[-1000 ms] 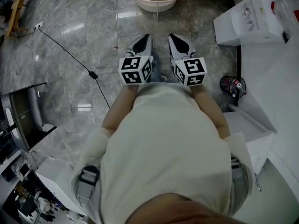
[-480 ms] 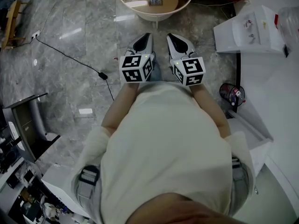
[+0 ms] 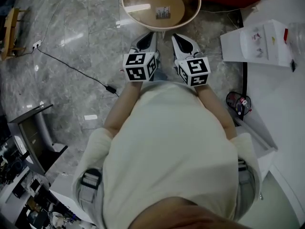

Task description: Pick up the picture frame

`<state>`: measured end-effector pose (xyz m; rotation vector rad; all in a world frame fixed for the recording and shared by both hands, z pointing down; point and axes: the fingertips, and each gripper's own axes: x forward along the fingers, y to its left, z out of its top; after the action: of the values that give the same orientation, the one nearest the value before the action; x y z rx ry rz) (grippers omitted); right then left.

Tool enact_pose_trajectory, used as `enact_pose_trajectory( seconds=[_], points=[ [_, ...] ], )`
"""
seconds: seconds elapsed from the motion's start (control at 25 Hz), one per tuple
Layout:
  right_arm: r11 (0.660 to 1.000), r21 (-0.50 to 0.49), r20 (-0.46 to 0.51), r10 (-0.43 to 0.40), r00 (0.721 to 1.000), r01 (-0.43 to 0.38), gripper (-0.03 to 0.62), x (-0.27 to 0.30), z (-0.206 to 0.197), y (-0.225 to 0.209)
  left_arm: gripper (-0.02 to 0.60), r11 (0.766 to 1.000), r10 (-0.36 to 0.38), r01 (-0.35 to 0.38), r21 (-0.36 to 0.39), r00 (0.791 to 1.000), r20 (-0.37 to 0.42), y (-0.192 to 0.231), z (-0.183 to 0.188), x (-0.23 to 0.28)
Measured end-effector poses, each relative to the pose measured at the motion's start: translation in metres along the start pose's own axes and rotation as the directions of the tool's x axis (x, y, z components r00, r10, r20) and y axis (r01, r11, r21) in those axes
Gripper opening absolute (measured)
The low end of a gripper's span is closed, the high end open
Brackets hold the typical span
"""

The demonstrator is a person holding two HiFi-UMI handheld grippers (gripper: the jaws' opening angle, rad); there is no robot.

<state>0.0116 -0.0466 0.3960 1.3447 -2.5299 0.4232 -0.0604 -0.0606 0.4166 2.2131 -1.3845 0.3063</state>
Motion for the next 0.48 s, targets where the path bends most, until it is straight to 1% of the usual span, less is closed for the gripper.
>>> enact_pose_trajectory(
  seconds=[0.2,0.48],
  points=[
    [1.000,0.001,-0.002,-0.013,1.000,0.013,-0.002,0.041,0.013,-0.012,0.017,1.000,-0.016,0.016,0.009,1.000,-0.024,0.028,0.016,0.029],
    [0.998,0.033,-0.029,-0.045,0.999,0.046,-0.002,0.087,0.015,-0.033,0.018,0.999,-0.054,0.054,0.006,0.996,-0.068,0.057,0.026,0.068]
  ],
)
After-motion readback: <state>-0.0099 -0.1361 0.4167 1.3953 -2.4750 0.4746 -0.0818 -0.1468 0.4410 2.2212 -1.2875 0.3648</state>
